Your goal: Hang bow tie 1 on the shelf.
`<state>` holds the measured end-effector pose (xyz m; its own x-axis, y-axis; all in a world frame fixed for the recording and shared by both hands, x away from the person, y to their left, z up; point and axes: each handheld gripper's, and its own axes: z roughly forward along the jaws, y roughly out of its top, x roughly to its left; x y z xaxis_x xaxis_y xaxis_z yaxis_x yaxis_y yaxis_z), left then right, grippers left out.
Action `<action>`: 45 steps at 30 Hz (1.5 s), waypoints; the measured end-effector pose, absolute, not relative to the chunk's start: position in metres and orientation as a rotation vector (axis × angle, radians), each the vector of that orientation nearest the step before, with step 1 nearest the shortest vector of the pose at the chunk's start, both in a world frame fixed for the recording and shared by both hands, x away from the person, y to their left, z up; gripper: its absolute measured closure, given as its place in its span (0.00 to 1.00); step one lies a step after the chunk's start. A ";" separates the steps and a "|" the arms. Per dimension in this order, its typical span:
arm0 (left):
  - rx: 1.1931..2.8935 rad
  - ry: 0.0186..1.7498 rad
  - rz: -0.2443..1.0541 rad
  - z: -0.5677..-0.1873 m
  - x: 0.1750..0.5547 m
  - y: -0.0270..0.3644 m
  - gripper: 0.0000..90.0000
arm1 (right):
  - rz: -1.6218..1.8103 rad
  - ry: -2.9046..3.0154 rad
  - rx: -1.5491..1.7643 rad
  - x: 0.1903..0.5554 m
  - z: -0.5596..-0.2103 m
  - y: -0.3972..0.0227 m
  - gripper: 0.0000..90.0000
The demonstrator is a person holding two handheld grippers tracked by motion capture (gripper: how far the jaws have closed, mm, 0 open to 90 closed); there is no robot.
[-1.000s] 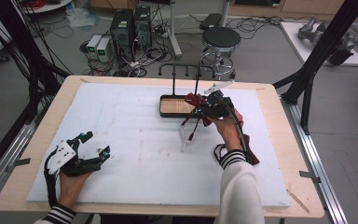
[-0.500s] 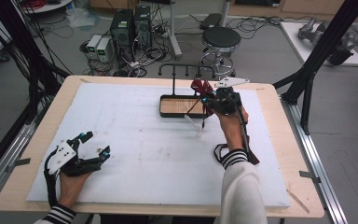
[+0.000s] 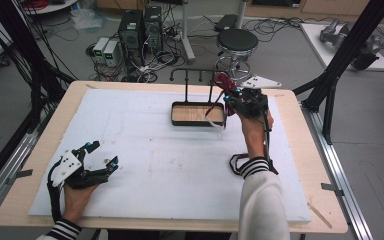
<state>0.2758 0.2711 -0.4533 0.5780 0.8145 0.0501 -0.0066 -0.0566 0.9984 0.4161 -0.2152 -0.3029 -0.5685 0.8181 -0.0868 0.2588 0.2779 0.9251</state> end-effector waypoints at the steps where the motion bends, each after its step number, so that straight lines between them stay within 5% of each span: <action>1: 1.487 0.724 0.774 -0.453 0.276 0.271 0.16 | 1.279 1.973 0.962 0.417 -0.301 -0.216 0.85; 45: 1.487 0.721 0.776 -0.453 0.276 0.271 0.16 | 1.215 1.826 1.098 0.476 -0.278 -0.226 0.85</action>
